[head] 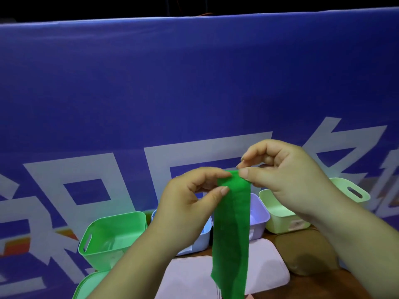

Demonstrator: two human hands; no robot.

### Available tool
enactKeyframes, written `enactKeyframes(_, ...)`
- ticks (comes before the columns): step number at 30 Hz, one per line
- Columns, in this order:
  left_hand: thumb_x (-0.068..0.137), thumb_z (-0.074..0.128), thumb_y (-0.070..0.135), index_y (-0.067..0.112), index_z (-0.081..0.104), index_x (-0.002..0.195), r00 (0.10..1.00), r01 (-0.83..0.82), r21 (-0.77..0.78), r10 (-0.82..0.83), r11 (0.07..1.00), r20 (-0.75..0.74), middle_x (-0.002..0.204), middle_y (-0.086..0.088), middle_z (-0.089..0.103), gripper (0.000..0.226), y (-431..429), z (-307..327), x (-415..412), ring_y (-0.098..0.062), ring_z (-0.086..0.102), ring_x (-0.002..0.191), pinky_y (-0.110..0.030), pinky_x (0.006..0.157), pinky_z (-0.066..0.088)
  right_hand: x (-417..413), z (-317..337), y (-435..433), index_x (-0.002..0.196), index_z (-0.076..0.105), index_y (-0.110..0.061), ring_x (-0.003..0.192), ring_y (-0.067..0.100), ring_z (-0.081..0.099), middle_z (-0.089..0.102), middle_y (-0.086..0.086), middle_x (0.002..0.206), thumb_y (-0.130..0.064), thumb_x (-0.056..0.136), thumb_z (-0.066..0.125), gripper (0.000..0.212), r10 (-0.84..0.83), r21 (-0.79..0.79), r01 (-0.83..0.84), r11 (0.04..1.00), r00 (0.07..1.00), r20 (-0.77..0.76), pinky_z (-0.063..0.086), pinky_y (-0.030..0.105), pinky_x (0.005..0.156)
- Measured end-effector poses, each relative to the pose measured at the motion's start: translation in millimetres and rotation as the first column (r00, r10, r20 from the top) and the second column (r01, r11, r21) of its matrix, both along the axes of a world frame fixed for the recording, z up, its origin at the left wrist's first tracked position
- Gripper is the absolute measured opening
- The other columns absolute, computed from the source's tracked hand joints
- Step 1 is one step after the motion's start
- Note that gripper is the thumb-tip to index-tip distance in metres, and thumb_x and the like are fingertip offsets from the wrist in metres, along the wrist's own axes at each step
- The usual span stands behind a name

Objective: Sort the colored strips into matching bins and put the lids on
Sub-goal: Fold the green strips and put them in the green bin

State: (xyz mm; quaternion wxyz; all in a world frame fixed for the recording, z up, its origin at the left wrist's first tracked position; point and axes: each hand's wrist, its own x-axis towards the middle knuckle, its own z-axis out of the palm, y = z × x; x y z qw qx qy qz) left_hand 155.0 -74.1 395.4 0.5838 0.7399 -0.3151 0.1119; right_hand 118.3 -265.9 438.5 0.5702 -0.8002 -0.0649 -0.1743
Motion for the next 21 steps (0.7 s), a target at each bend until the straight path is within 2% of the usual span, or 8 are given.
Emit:
enactKeyframes(3,0.084,0.073,0.000,0.022,0.074,0.100,0.992,0.039,-0.073,-0.047,0.997,-0.119,0.091,0.005,0.077,0.027,-2.3,2.5,-4.8,-0.015,0.074,0.089,-0.030,0.083,0.058,-3.4,-1.3,-2.7,0.087,0.072,-0.020,0.081,0.011,0.072,0.076,-0.004,0.084,-0.008,0.081,0.077,0.015,0.008,-0.048,-0.006,0.999,1.000,0.029,0.059,0.025,0.074)
enactKeyframes(7,0.084,0.071,-0.004,0.014,0.074,0.099,0.982,0.050,-0.119,-0.071,0.992,-0.175,0.088,0.004,0.078,0.024,-5.4,7.3,-11.2,-0.013,0.074,0.086,-0.023,0.079,0.058,-12.5,-1.5,-6.8,0.090,0.074,-0.022,0.082,0.011,0.072,0.075,-0.006,0.086,-0.007,0.078,0.078,0.019,0.078,-0.080,-0.076,0.994,0.997,0.013,0.058,0.019,0.074)
enactKeyframes(10,0.085,0.071,-0.003,0.015,0.074,0.101,0.982,0.045,-0.089,-0.061,0.995,-0.179,0.089,0.006,0.078,0.024,-7.0,10.0,-14.0,-0.011,0.074,0.086,-0.021,0.078,0.058,-18.5,-2.4,-10.3,0.093,0.074,-0.027,0.082,0.011,0.072,0.075,-0.011,0.087,-0.010,0.074,0.082,0.027,0.091,-0.156,-0.091,0.984,0.996,-0.002,0.059,0.021,0.078)
enactKeyframes(15,0.086,0.071,0.001,0.016,0.074,0.106,0.984,0.032,-0.029,-0.036,0.999,-0.174,0.091,0.008,0.078,0.025,-9.6,12.0,-20.3,-0.009,0.074,0.088,-0.023,0.080,0.059,-23.0,-3.0,-15.1,0.094,0.073,-0.034,0.083,0.005,0.070,0.073,-0.018,0.085,-0.021,0.079,0.079,0.021,0.062,-0.286,-0.059,0.956,0.998,0.000,0.059,0.020,0.073)
enactKeyframes(18,0.086,0.072,0.005,0.017,0.074,0.108,0.985,0.026,0.006,-0.025,1.000,-0.174,0.092,0.010,0.078,0.025,-8.6,10.9,-23.2,-0.006,0.073,0.089,-0.020,0.080,0.058,-24.7,-3.9,-17.2,0.095,0.072,-0.033,0.084,0.005,0.070,0.073,-0.017,0.085,-0.022,0.082,0.076,0.017,0.080,-0.302,-0.080,0.950,0.997,-0.014,0.059,0.020,0.072)
enactKeyframes(21,0.086,0.072,0.008,0.020,0.074,0.108,0.987,0.010,0.038,-0.004,0.999,-0.160,0.091,0.010,0.077,0.024,-8.2,9.2,-26.6,-0.006,0.073,0.088,-0.021,0.081,0.058,-26.0,-5.7,-17.4,0.092,0.072,-0.031,0.081,0.007,0.071,0.074,-0.013,0.085,-0.020,0.084,0.076,0.014,0.093,-0.288,-0.094,0.953,0.996,-0.018,0.059,0.025,0.072)
